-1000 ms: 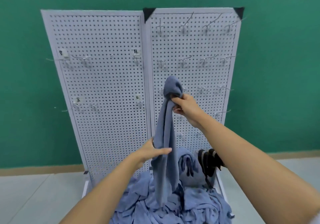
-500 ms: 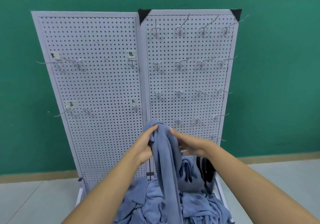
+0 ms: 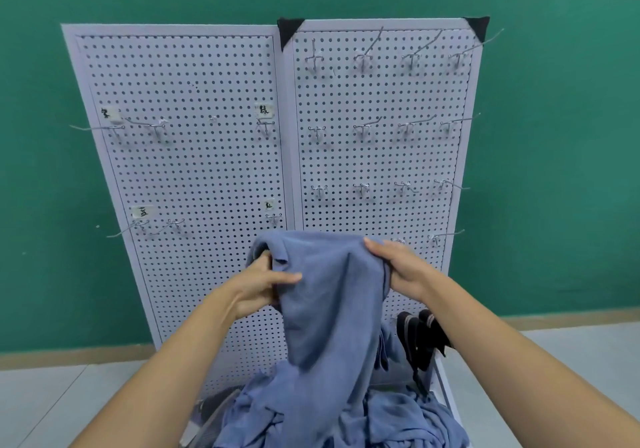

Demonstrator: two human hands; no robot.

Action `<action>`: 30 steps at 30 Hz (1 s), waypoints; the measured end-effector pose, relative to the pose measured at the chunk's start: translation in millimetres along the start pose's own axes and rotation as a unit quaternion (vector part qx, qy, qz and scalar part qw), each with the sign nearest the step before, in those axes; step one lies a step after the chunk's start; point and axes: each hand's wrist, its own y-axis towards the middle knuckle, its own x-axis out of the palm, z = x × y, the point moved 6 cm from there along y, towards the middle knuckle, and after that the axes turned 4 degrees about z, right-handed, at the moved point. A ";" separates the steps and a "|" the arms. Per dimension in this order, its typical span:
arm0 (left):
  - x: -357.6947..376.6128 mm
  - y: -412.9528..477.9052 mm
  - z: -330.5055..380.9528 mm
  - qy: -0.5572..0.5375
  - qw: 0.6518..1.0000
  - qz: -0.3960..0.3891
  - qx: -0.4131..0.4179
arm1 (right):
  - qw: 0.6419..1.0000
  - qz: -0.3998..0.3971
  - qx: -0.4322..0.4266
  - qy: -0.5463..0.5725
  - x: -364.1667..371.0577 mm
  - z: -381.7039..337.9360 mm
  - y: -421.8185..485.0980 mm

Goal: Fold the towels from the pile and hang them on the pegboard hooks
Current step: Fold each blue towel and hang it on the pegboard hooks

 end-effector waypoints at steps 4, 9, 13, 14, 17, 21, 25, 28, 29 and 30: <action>-10.0 0.8 -0.2 -0.045 0.996 0.039 -0.060 | 0.999 0.034 -0.008 0.009 -9.7 -12.2 3.0; -4.6 -2.0 16.6 -0.120 0.992 -0.002 0.046 | 0.999 0.053 -0.006 0.012 -11.9 -15.3 8.2; 4.8 -5.2 11.2 -0.079 0.997 0.018 0.001 | 0.998 0.051 -0.004 0.020 -9.0 -19.2 8.7; 3.0 -5.1 7.3 -0.073 0.996 0.030 -0.031 | 0.998 0.054 -0.001 0.024 -9.2 -19.5 8.9; -12.8 -1.4 -1.9 -0.012 0.994 0.064 -0.090 | 0.999 0.049 -0.004 0.010 -11.2 -21.1 7.6; -33.3 1.7 -2.8 0.107 0.983 0.124 -0.088 | 0.987 0.047 -0.014 -0.154 -18.3 -13.0 3.9; -44.2 -0.5 4.7 0.094 0.977 0.176 -0.074 | 0.937 0.086 0.004 -0.339 -27.6 -3.3 -4.7; -48.7 -6.0 4.5 0.000 0.981 0.164 -0.107 | 0.940 0.131 0.008 -0.315 -37.8 -1.8 -8.9; -48.6 -8.3 3.8 -0.038 0.980 0.155 -0.116 | 0.947 0.140 0.008 -0.289 -42.3 -0.9 -8.8; -49.1 -9.2 2.9 -0.073 0.979 0.147 -0.119 | 0.955 0.150 0.009 -0.257 -46.6 -0.7 -9.8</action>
